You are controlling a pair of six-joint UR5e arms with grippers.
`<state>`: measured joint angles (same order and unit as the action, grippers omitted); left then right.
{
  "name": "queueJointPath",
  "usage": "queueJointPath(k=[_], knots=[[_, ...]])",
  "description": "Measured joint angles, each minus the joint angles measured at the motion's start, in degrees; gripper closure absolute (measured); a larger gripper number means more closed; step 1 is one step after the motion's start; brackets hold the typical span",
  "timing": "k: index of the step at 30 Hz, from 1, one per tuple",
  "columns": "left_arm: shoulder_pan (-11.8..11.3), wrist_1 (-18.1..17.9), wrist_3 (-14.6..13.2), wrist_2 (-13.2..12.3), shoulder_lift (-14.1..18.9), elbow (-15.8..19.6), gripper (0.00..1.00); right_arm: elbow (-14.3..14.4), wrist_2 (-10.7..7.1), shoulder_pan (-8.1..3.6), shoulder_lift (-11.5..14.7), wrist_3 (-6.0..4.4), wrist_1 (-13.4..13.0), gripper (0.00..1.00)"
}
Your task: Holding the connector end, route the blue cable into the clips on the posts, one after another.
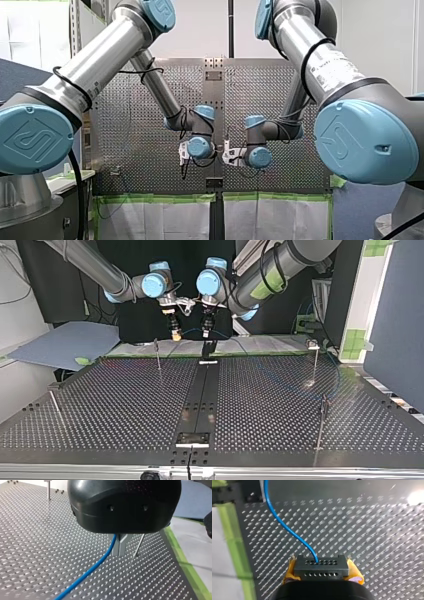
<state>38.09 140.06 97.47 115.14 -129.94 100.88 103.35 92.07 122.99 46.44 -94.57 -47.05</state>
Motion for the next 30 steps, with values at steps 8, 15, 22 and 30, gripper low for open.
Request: queueJointPath(k=[8, 15, 22, 30], knots=[[0.72, -1.82, 0.48, 0.31, -2.67, 0.00, 0.98, 2.17, 1.74, -1.01, -3.70, 0.15, -3.65, 1.00], [1.77, -4.10, 0.70, -0.46, -5.64, 0.00, 0.98, 2.33, 1.80, -2.06, -4.97, -0.14, -5.07, 1.00], [2.94, -7.55, 1.51, -0.74, -8.91, 0.00, 0.98, 2.90, 1.81, -3.23, -5.11, -0.08, -5.93, 1.00], [4.24, -9.30, 1.72, -0.76, -9.81, -0.06, 0.98, 6.30, 2.05, -5.11, -5.13, -0.05, -8.79, 1.00]])
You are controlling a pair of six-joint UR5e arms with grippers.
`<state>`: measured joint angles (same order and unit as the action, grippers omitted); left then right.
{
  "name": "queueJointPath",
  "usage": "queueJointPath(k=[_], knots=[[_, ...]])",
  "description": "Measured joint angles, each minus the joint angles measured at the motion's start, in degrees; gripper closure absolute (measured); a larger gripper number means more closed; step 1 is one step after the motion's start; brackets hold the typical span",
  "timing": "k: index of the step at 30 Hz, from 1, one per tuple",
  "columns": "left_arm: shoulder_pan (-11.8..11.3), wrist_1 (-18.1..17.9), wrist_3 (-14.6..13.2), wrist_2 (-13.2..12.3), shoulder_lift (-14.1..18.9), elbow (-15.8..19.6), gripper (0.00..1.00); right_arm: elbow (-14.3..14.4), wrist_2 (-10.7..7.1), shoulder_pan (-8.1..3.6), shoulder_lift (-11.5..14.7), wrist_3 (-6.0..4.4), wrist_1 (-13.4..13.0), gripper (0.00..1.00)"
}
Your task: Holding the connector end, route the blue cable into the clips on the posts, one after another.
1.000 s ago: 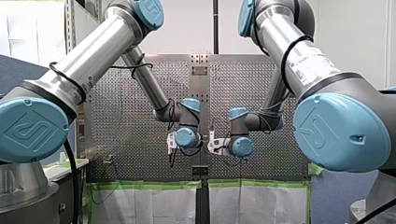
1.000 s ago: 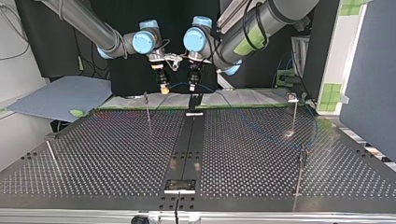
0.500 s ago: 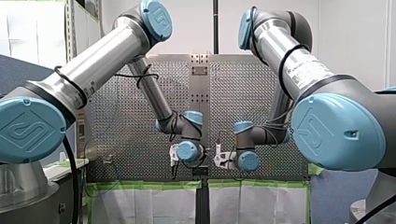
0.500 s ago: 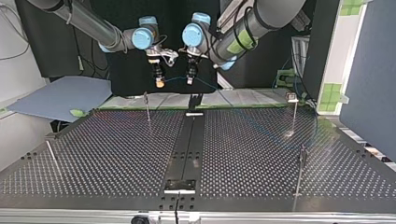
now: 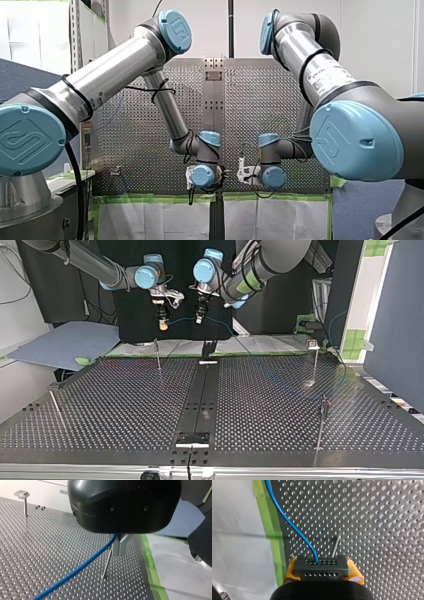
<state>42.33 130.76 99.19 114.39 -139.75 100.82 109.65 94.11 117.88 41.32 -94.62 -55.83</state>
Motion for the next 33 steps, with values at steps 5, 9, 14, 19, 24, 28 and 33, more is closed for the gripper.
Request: queueJointPath(k=[5, 9, 14, 19, 24, 28, 33], knots=[[0.84, -0.10, 0.24, 0.13, -0.06, -0.02, 0.98, 1.98, 0.17, -1.39, 0.00, 0.20, -1.80, 1.00], [1.22, -0.12, 0.52, 0.20, -0.09, -0.03, 0.98, 2.38, 0.00, -2.68, 0.00, 0.81, -2.30, 1.00], [1.36, -0.06, 0.81, 0.33, -0.12, -0.26, 0.98, 2.75, -1.76, -5.00, -0.03, 1.70, -2.65, 1.00], [1.94, 0.91, 1.43, 0.55, -1.01, -2.08, 0.98, 2.81, -3.84, -7.15, -0.04, 1.93, -2.86, 1.00], [4.06, 3.20, 1.37, 2.15, -3.23, -4.54, 0.98, 2.82, -5.42, -9.17, -0.04, 2.13, -2.97, 1.00], [5.54, 5.43, 1.32, 3.36, -5.46, -6.78, 0.98, 2.82, -5.76, -10.17, -0.04, 2.90, -2.94, 1.00], [6.17, 8.07, 1.34, 4.65, -7.98, -9.46, 0.98, 2.82, -5.97, -11.14, -0.11, 3.77, -3.28, 1.00]])
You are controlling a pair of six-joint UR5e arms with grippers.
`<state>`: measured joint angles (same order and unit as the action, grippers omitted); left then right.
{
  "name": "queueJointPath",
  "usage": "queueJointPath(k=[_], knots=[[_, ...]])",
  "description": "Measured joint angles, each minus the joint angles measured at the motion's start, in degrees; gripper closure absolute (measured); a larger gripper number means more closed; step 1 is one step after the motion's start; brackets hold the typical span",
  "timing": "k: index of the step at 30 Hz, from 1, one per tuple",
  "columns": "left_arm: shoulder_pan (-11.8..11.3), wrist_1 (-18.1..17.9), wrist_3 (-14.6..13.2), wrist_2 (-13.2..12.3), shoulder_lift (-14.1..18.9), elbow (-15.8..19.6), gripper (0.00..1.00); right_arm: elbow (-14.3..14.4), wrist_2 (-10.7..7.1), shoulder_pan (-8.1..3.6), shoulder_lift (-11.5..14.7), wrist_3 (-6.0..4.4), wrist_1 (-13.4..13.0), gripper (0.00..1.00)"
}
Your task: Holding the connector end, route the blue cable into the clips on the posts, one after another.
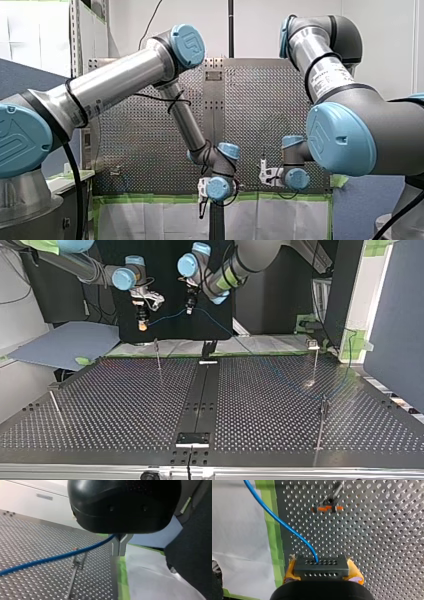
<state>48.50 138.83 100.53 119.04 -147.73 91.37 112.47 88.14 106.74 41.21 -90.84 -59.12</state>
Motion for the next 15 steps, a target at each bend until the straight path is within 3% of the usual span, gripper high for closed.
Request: queueJointPath(k=[6, 15], knots=[[0.16, 0.90, 0.54, -0.16, -0.80, -3.16, 0.98, 0.00, -1.84, -0.83, -0.10, -0.39, -0.83, 1.00], [0.59, 0.95, 2.04, -0.36, -1.14, -7.82, 0.98, 0.00, -4.24, -2.26, -1.80, -1.92, -2.79, 1.00]])
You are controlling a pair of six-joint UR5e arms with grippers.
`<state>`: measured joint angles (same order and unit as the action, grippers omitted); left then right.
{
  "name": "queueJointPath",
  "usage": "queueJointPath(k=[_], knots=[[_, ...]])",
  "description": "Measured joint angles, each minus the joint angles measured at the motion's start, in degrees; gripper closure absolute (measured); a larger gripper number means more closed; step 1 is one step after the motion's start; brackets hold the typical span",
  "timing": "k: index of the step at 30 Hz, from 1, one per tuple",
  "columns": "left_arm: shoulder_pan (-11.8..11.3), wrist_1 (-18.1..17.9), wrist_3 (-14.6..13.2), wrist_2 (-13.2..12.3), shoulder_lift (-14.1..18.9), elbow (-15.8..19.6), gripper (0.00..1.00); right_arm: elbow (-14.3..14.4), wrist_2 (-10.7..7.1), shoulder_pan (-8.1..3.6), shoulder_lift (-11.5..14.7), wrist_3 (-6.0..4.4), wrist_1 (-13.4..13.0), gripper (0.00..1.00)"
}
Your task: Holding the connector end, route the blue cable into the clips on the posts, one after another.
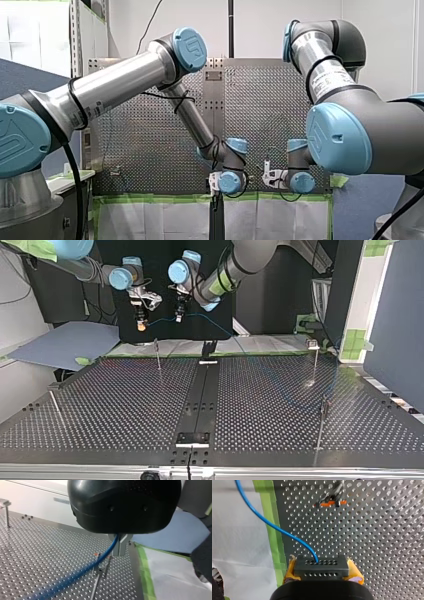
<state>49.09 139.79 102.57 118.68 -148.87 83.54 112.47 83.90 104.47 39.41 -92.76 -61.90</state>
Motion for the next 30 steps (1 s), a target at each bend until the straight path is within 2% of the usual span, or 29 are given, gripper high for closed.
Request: queueJointPath(k=[5, 8, 12, 20, 30], knots=[[0.05, 1.20, 0.53, 0.04, -1.70, -2.47, 0.98, -0.04, -1.76, -0.99, -0.36, -1.64, -1.08, 1.00], [0.10, 1.94, 0.58, 0.31, -2.77, -3.62, 0.98, -0.03, -3.21, -1.47, -0.40, -2.02, -1.29, 1.00], [0.13, 2.34, 0.44, 1.77, -4.35, -5.65, 0.98, -0.06, -4.51, -1.94, -0.41, -2.08, -1.40, 1.00], [0.25, 2.49, -1.02, 4.28, -5.09, -9.43, 0.98, -0.61, -7.49, -2.44, -0.48, -1.98, -1.05, 1.00], [1.19, 6.30, -3.71, 7.64, -8.85, -15.06, 0.98, -0.80, -8.24, -2.95, -0.47, -1.86, -0.70, 1.00]])
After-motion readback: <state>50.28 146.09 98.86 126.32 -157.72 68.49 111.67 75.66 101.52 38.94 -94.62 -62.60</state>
